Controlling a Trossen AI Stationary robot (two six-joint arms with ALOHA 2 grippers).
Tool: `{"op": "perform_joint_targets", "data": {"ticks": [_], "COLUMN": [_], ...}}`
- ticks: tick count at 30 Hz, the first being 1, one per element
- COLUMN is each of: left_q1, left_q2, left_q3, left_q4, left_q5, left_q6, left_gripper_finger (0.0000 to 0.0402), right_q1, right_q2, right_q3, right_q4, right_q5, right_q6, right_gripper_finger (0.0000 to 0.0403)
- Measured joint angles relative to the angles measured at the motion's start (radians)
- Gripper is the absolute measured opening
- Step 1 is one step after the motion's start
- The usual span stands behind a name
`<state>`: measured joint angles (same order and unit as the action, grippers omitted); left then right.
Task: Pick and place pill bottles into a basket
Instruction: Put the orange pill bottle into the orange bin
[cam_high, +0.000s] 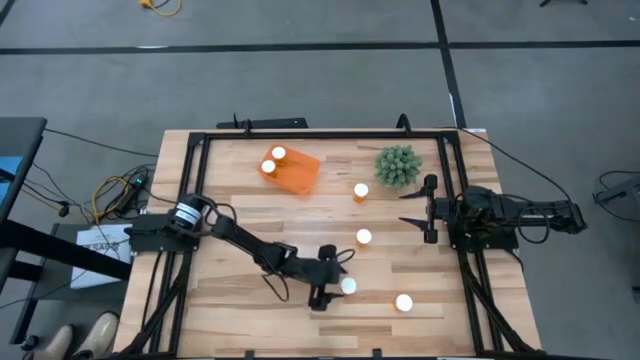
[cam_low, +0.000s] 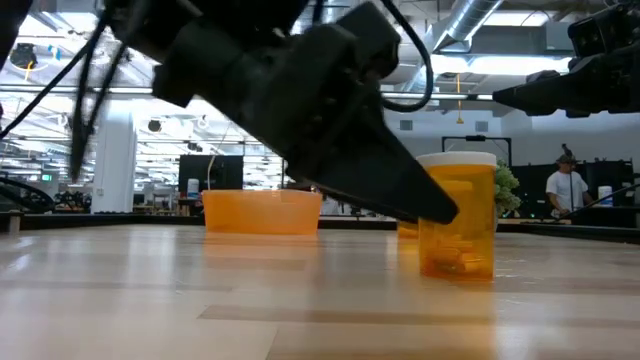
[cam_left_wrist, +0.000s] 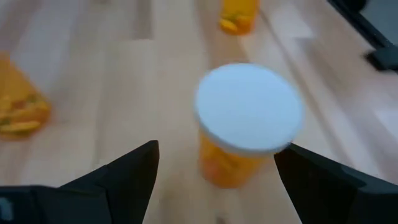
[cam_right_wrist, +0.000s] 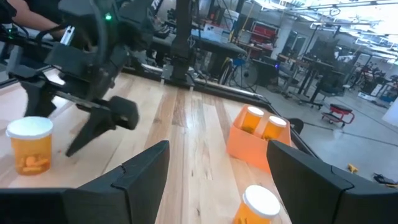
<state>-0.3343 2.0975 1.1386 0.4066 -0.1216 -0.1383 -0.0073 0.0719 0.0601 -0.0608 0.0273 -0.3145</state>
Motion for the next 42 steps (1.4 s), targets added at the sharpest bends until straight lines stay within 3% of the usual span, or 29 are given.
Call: {"op": "perform_joint_targets", "data": {"ticks": [8,16,33,42], "left_q1": [0.016,0.016,0.034,0.065], "left_q2": [0.024,0.138,0.122,0.055], "left_q3": [0.035,0.148,0.157,0.156], "left_q4": [0.016,0.017,0.007,-0.023], "left_q5": [0.039,0.131,0.063,0.023], "left_q6": [-0.001,0.001,0.048,0.082], "left_gripper_finger": [0.0307,0.0303,0.0162,0.0178], "right_q1": [0.000,0.000,0.000,0.000], "right_q2": [0.000,0.002,0.000,0.000], "right_q3": [0.000,0.000,0.000,0.000], "right_q4": [-0.022,-0.042,-0.051,-0.052], "right_q5": [0.000,0.000,0.000,0.000], "right_q6": [0.000,0.000,0.000,0.000], "right_gripper_finger": [0.0265,0.0265,0.0265,0.0265]}}
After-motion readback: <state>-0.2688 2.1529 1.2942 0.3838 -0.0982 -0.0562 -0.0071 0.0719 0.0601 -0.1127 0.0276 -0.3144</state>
